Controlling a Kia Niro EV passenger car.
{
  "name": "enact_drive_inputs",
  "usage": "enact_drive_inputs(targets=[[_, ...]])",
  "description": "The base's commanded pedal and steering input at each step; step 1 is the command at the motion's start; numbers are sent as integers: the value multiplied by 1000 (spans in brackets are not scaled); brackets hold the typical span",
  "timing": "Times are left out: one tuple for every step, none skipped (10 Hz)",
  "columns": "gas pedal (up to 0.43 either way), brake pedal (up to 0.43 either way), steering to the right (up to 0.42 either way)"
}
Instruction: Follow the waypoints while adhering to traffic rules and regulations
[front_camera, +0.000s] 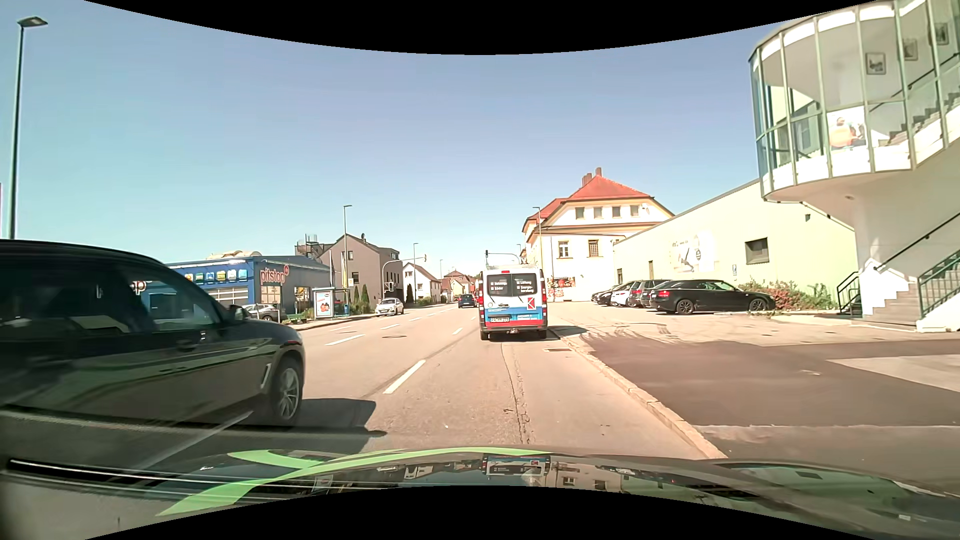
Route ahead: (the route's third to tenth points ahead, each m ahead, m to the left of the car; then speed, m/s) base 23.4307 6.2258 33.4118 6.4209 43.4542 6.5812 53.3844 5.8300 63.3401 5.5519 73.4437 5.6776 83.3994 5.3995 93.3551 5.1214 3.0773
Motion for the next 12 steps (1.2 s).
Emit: enact_drive_inputs(targets=[[0,0,-4],[0,0,0],[0,0,0],[0,0,0],[0,0,0],[0,0,0],[0,0,0],[0,0,0],[8,0,0],[28,0,0],[39,0,-1],[59,0,-3]])
